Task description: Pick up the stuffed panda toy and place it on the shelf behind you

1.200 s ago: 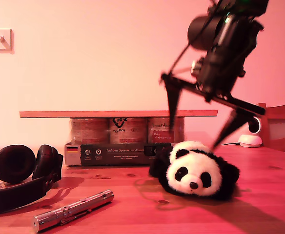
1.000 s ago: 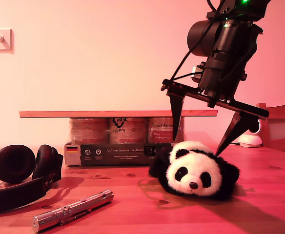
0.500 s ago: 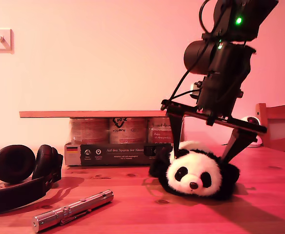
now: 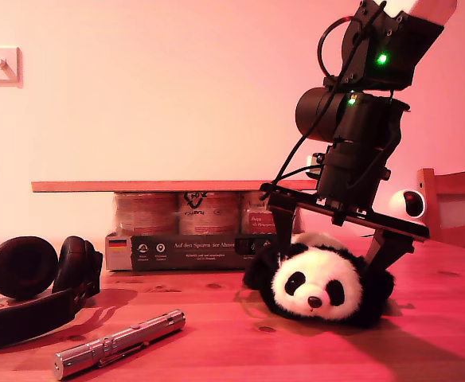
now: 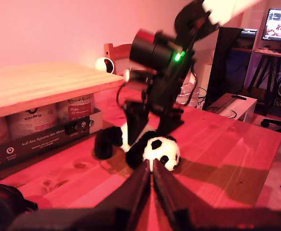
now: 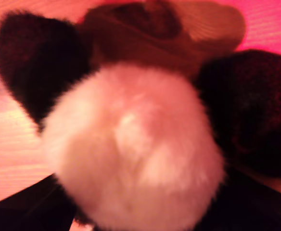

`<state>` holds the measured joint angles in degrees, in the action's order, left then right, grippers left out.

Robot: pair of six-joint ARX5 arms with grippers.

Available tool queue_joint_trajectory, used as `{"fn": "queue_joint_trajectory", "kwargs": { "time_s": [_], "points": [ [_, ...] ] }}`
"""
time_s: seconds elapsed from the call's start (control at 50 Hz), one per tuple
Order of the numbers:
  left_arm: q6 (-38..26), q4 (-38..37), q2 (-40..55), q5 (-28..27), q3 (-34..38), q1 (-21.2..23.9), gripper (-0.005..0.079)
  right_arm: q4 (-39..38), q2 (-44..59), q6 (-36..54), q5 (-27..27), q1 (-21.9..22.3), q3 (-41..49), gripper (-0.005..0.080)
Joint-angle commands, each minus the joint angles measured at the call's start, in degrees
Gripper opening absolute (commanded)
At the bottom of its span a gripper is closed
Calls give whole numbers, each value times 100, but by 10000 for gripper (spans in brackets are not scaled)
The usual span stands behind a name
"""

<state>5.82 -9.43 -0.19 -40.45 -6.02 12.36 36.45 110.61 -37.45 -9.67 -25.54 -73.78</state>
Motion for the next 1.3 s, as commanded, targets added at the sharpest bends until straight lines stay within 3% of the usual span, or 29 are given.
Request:
{"fn": "queue_joint_trajectory", "kwargs": {
  "time_s": [0.0, 0.12, 0.18, 0.32, 0.46, 0.92, 1.28],
  "points": [
    [13, 26, -52, 4, -90, 17, -21, -48, 50, 44, 17, -4, -26, 703],
    [15, 33, -52, 7, -90, 17, -21, -70, 50, 42, 17, -4, -26, 664],
    [15, 35, -52, 7, -90, 17, -21, -59, 50, 39, -26, -7, -26, 570],
    [15, 37, -52, 7, -90, 17, -21, -101, 50, 66, -199, -4, -26, 256],
    [15, 39, -52, 4, -90, 17, -21, -186, 50, 188, -505, -7, -28, 121],
    [13, 44, -52, 4, -90, 17, -21, 476, 48, 179, -734, -74, -634, 90],
    [13, 55, -52, 66, -90, 17, -21, 1609, 50, 664, -518, -275, -1679, 107]
  ]
}}
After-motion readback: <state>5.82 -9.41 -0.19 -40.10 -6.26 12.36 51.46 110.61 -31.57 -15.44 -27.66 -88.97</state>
